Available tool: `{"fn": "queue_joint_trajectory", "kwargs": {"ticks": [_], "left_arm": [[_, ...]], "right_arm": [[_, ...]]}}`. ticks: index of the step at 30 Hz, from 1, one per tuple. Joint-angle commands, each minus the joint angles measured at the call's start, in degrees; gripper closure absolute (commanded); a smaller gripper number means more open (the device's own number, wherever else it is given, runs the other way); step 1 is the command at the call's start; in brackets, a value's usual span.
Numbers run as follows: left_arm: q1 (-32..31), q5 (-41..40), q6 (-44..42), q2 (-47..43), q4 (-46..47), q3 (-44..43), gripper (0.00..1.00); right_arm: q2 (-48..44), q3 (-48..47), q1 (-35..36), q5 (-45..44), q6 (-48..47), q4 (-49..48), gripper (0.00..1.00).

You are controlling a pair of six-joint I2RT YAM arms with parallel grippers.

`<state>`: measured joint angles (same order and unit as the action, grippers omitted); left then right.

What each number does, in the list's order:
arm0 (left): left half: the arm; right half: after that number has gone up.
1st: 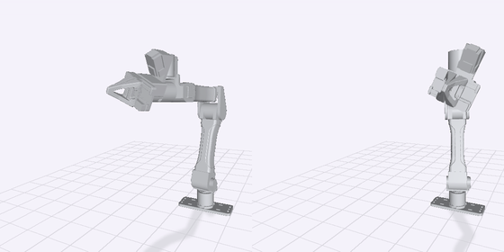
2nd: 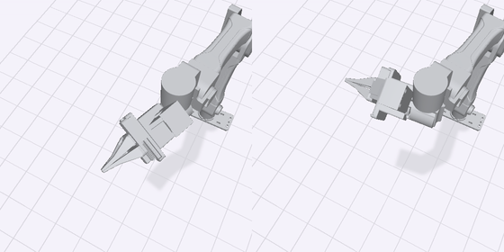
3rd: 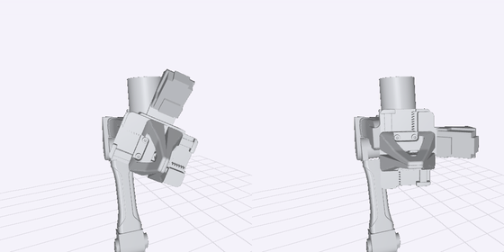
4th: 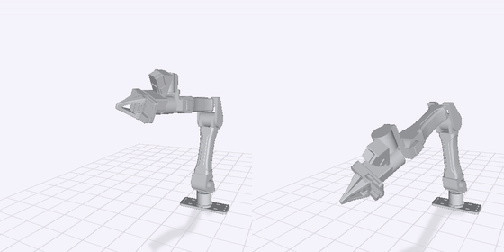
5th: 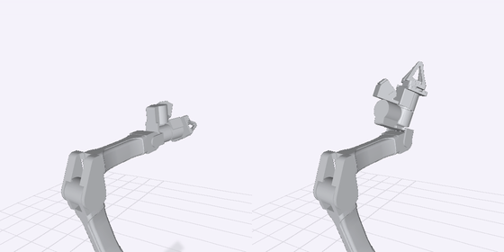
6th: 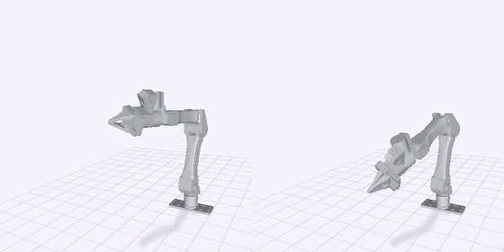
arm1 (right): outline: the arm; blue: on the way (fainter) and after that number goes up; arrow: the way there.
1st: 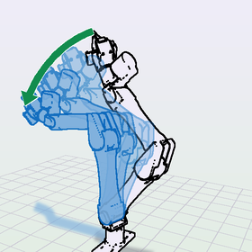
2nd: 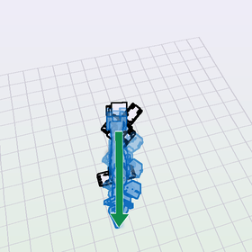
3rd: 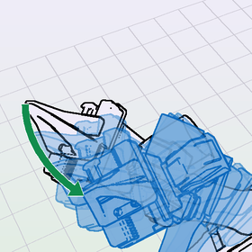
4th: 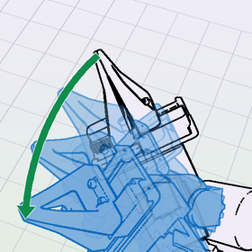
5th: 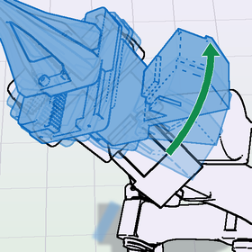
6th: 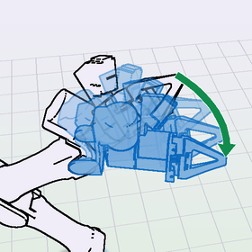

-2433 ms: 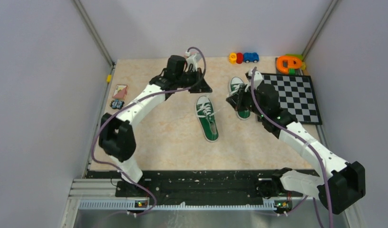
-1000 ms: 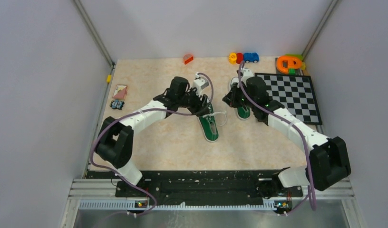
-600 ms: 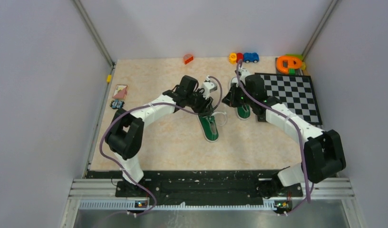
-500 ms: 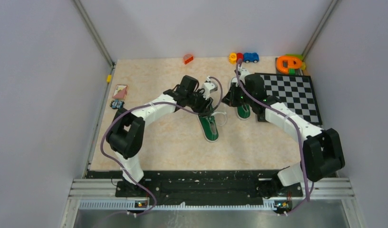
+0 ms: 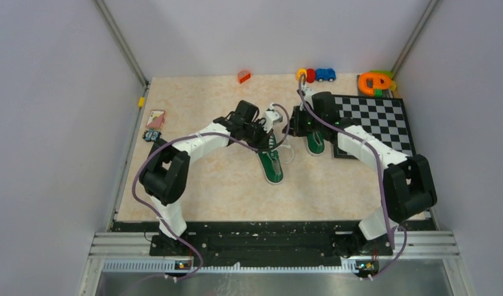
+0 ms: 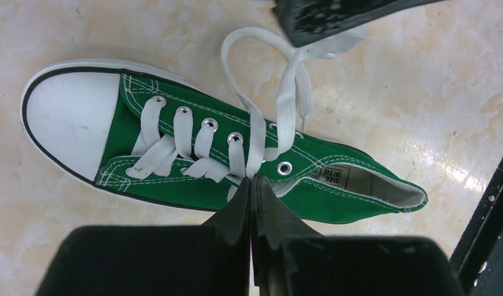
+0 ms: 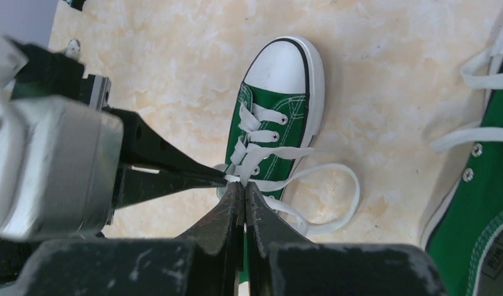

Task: Tie the shoes
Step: Cross the shoelace with the shoelace.

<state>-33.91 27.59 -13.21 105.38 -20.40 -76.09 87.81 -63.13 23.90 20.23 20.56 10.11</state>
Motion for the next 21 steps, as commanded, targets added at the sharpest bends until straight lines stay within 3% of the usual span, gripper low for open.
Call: {"fn": "queue_joint_trajectory", "kwargs": {"ticks": [1,10,21], "left_arm": [[0.0,0.6,0.6,-5.5,4.2,1.9,1.0],[0.3,0.4,2.3,-8.5,8.7,6.1,1.0],[2.2,0.0,4.7,-12.7,15.0,11.3,1.0]], "right_arm": [[5.5,-7.1,-0.7,6.9,-2.0,2.0,1.0],[16.8,-13.0,-0.7,16.5,0.4,0.7,1.0],[21.6,-12.7,-0.5,25.7,-0.3,1.8,1.0]]}}
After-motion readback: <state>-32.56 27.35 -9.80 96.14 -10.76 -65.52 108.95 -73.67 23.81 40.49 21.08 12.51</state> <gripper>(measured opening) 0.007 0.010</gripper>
